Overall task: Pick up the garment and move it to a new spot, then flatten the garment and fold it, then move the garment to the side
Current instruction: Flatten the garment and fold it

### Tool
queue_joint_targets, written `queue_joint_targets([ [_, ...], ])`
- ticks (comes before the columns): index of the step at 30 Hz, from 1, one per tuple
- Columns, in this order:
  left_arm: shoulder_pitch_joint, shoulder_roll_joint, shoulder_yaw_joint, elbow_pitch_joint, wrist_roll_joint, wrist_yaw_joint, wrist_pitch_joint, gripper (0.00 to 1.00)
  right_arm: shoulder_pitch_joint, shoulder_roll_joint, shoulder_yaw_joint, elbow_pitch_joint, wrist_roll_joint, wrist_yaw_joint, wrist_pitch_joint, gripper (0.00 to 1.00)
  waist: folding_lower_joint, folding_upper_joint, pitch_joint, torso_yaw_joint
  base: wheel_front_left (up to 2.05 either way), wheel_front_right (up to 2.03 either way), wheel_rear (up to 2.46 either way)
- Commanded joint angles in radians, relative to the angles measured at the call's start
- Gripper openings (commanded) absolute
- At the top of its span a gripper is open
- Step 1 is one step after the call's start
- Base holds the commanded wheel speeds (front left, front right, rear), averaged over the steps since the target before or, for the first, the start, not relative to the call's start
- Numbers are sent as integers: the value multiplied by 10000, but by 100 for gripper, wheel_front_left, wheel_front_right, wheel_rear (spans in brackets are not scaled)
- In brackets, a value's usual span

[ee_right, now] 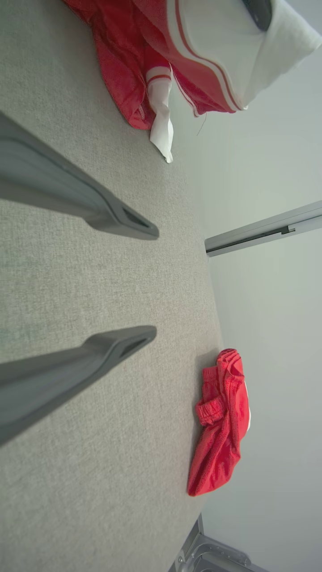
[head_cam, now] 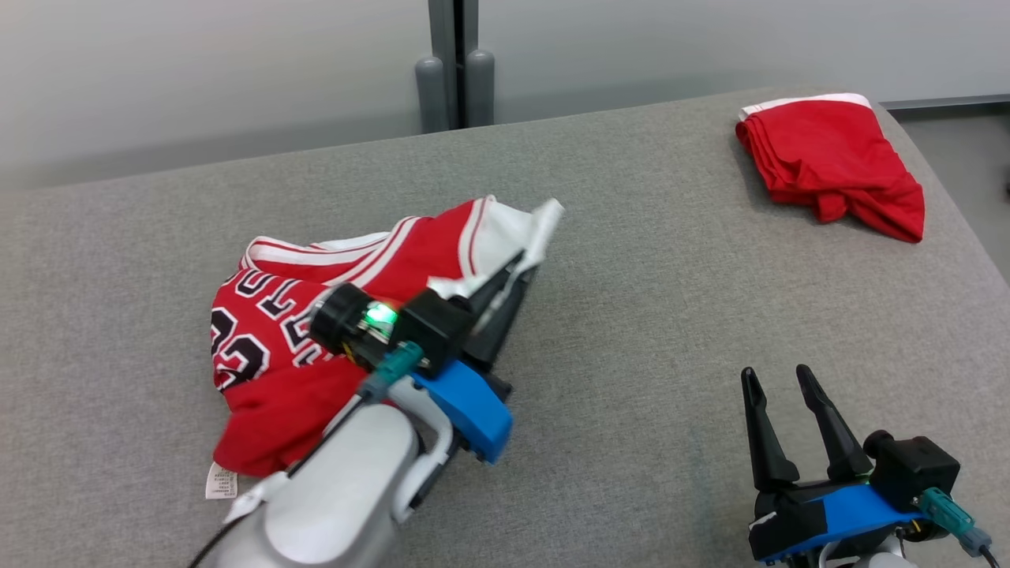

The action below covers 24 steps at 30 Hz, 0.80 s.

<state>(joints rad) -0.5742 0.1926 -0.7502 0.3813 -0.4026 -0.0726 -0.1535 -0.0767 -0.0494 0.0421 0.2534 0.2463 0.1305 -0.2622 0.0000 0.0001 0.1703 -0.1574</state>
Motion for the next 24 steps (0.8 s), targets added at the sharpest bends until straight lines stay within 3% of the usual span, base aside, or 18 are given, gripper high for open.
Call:
queue_joint_targets([
  [1, 139, -186, -253, 197, 113, -88, -77, 0, -81, -21, -27, 9, 67, 5, -37, 100, 0, -1, 23, -80, 0, 0, 0],
  [7, 276, -904, -1210, 933, 203, -329, -271, 0, -139, -22, -66, 26, 91, 5, -36, 100, 0, -1, 85, -278, 0, 0, 0],
  [15, 362, -1331, -2534, 1836, -9, -524, -523, 0, -178, -21, -214, 32, -24, 5, -36, 100, 0, -1, 118, -421, 0, 0, 0],
  [16, 346, -1360, -2684, 1931, -57, -541, -551, 12, -187, -22, -251, 24, -38, 5, -37, 100, 0, -1, 116, -431, 0, 0, 0],
  [17, 306, -1384, -2838, 2025, -122, -556, -595, 62, -194, -21, -266, 22, -52, 5, -37, 100, 0, -1, 105, -446, 0, 0, 0],
  [18, 272, -1406, -2900, 2100, -199, -564, -651, 100, -200, -22, -283, 34, -51, 5, -37, 100, 0, -1, 81, -463, 0, 0, 0],
  [24, -58, -1416, -2789, 1885, -550, -361, -1018, 100, 21, -21, -418, 79, -144, 5, -37, 100, 0, -1, -204, -360, 0, 0, 0],
])
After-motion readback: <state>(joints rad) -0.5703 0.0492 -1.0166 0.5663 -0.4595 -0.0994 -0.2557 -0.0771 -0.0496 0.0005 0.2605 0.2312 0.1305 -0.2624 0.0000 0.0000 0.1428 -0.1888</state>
